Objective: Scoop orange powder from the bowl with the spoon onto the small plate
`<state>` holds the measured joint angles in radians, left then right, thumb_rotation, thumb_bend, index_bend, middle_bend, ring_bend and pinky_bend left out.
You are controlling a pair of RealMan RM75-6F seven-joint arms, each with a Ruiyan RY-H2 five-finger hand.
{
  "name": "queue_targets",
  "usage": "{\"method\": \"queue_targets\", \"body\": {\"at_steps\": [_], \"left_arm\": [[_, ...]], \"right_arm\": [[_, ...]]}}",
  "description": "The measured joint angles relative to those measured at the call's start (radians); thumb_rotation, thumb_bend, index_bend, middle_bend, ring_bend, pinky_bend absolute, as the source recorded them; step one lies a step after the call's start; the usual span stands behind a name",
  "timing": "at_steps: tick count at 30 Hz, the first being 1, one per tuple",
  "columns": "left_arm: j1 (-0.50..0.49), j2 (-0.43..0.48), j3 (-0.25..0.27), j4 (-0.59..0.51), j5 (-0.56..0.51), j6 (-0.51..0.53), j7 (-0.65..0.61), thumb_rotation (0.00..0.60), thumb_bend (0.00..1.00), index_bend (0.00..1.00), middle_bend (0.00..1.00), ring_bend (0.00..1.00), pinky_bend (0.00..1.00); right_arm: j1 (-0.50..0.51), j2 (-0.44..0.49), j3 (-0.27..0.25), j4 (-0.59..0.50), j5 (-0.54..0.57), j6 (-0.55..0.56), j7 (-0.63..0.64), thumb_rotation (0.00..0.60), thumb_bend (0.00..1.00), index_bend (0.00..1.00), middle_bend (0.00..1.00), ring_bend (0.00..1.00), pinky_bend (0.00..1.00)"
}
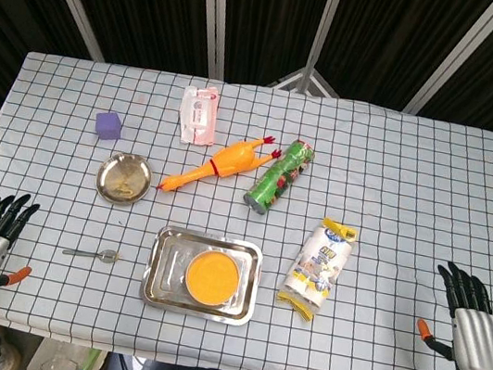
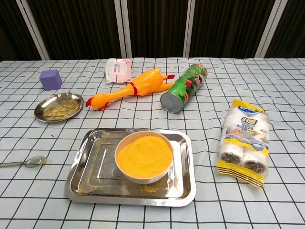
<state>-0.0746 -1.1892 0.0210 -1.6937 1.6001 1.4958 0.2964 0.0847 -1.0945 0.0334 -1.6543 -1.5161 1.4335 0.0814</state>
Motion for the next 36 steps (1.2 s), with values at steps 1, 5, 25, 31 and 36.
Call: {"method": "queue_targets", "body": {"at_steps": [1, 5, 25, 31, 36], "left_arm": [[0.000, 0.000, 0.000, -0.001, 0.000, 0.000, 0.000, 0.600, 0.00, 0.00, 0.00, 0.00, 0.00], [0.000, 0.001, 0.003, -0.002, 0.002, -0.004, 0.005, 0.600, 0.00, 0.00, 0.03, 0.02, 0.04], [-0.077, -0.066, -0.070, -0.048, -0.316, -0.203, 0.192, 0.600, 0.35, 0.46, 1.00, 1.00, 0.99], [-0.130, -0.136, -0.098, -0.019, -0.428, -0.262, 0.307, 0.600, 0.40, 0.45, 1.00, 1.00, 0.99], [-0.160, -0.186, -0.114, 0.005, -0.485, -0.281, 0.346, 0.600, 0.42, 0.44, 1.00, 1.00, 0.99]], "right_arm": [[0.000, 0.000, 0.000, 0.000, 0.000, 0.000, -0.001, 0.600, 0.36, 0.00, 0.00, 0.00, 0.00], [-0.001, 0.000, 0.000, 0.000, 0.000, 0.001, 0.000, 0.600, 0.36, 0.00, 0.00, 0.00, 0.00], [-0.001, 0.003, -0.002, -0.007, 0.005, -0.006, 0.011, 0.600, 0.36, 0.00, 0.00, 0.00, 0.00], [-0.001, 0.003, -0.003, -0.012, 0.006, -0.008, 0.010, 0.600, 0.36, 0.00, 0.00, 0.00, 0.00], [-0.002, 0.005, -0.003, -0.015, 0.009, -0.010, 0.013, 0.600, 0.36, 0.00, 0.00, 0.00, 0.00]]}}
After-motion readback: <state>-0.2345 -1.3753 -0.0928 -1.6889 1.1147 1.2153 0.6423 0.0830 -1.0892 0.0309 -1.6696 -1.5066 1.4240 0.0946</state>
